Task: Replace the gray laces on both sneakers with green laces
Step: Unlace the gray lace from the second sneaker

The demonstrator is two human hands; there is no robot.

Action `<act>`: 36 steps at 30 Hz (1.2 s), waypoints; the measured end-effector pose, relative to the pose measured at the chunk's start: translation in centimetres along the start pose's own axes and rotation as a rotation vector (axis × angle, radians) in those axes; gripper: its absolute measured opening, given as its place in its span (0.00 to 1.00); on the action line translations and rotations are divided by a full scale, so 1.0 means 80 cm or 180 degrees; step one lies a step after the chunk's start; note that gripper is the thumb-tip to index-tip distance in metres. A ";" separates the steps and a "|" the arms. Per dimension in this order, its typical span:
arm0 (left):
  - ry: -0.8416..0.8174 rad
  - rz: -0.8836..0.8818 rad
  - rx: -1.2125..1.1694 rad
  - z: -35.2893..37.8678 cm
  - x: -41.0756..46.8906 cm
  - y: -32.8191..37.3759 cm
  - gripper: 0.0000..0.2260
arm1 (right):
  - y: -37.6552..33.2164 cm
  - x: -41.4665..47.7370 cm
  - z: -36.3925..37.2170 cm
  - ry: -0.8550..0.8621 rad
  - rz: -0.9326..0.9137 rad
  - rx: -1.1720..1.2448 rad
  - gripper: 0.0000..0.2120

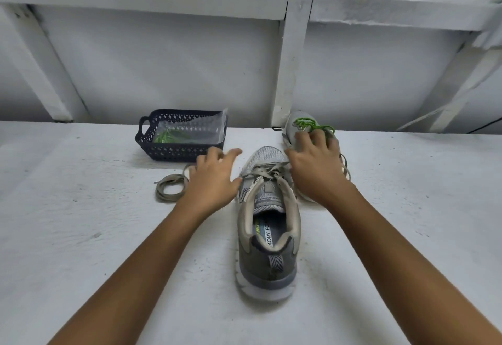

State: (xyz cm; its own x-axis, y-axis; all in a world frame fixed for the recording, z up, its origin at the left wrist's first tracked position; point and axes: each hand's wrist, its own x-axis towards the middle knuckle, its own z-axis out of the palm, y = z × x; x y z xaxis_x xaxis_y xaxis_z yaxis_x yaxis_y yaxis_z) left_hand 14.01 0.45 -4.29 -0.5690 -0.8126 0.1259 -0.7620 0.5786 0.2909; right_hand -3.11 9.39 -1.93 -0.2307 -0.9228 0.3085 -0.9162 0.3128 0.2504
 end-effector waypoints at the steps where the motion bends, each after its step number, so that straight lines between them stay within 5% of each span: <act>1: -0.0113 0.0145 -0.0055 0.003 0.002 0.003 0.22 | 0.000 0.004 0.000 -0.0167 -0.0053 -0.0146 0.12; 5: -0.0284 0.0242 -0.0079 0.007 0.008 0.010 0.11 | 0.002 0.016 -0.007 -0.0391 -0.0193 -0.0157 0.13; 11: -0.0211 -0.0021 -0.1666 -0.030 -0.005 0.018 0.09 | 0.018 -0.008 -0.063 -0.0679 -0.0506 0.1217 0.11; 14: -0.0062 0.0288 -0.1776 -0.040 -0.027 0.029 0.10 | 0.019 -0.028 -0.079 -0.1085 -0.0619 0.1850 0.12; 19: 0.0171 0.0892 -0.1777 -0.021 -0.056 0.035 0.04 | 0.024 -0.048 -0.077 -0.0862 -0.0810 0.2113 0.06; 23: 0.0165 0.1009 -0.1359 -0.008 -0.065 0.030 0.09 | 0.020 -0.054 -0.078 -0.1472 -0.0985 0.2269 0.08; 30: -0.0104 0.0484 -0.1471 -0.007 -0.069 0.032 0.27 | 0.012 -0.028 -0.064 -0.0577 0.0068 0.2548 0.07; 36: -0.0333 -0.0129 -0.1474 0.001 -0.068 0.033 0.26 | -0.008 0.006 -0.036 -0.0977 0.0261 0.2066 0.10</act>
State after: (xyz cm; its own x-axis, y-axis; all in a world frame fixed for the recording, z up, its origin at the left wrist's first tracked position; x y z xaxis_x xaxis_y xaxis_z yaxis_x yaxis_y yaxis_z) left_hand 15.03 6.39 -4.29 -0.5879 -0.8088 0.0164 -0.5798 0.4354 0.6886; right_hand -1.69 9.39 0.68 -0.3013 -0.9535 0.0075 -0.8799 0.2750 -0.3875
